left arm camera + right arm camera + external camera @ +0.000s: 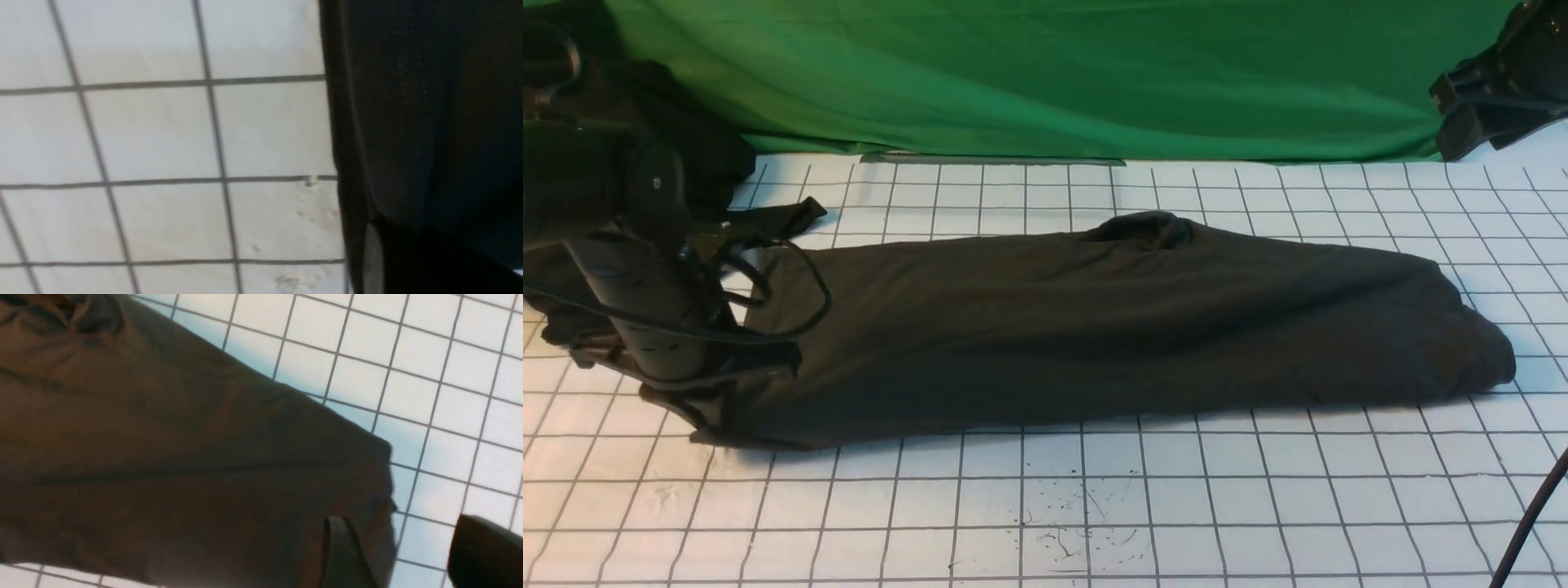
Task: Fold a long-sleeved shirt over a white checkered tablecloth.
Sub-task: 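Pull the folded dark garment lengthwise by its ends to straighten it flat on the table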
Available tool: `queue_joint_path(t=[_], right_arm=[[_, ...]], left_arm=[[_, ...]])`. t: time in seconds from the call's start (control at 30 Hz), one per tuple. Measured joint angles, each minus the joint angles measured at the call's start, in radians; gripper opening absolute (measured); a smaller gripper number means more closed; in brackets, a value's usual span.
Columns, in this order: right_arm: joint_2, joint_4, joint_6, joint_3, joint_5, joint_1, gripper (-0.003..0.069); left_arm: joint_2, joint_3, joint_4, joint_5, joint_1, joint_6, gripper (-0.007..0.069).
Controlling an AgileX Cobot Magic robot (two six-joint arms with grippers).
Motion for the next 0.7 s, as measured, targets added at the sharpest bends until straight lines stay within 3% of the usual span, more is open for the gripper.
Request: queue_joint_path(t=[0.03,0.17,0.23,0.3,0.4,0.57,0.6,0.7], right_arm=[[0.0,0.0,0.003,0.0,0.0,0.0,0.0347],[0.0,-0.007,0.048,0.0,0.0,-0.019,0.0347],[0.0,-0.009,0.052,0.0,0.0,-0.022,0.0347],[0.0,-0.013,0.053,0.006,-0.001,-0.024,0.0351],[-0.001,-0.015,0.06,0.035,-0.002,-0.029,0.0383],[-0.009,-0.013,0.098,0.163,-0.004,-0.049,0.0492],[-0.01,-0.013,0.101,0.218,-0.002,-0.051,0.0556],[-0.008,-0.013,0.108,0.267,-0.008,-0.052,0.0618]], left_arm=[[0.0,0.0,0.007,0.004,0.0,-0.005,0.0097],[0.0,-0.001,0.151,0.064,0.0,-0.037,0.029],[0.0,-0.003,0.163,0.075,0.0,-0.03,0.0333],[-0.001,-0.016,0.184,0.095,0.0,-0.021,0.0437],[-0.007,-0.024,0.193,0.107,0.0,-0.027,0.0492],[-0.03,-0.028,0.2,0.113,0.0,-0.044,0.0516],[-0.053,-0.029,0.201,0.113,0.0,-0.046,0.0505],[-0.083,-0.029,0.198,0.113,0.0,-0.048,0.0459]])
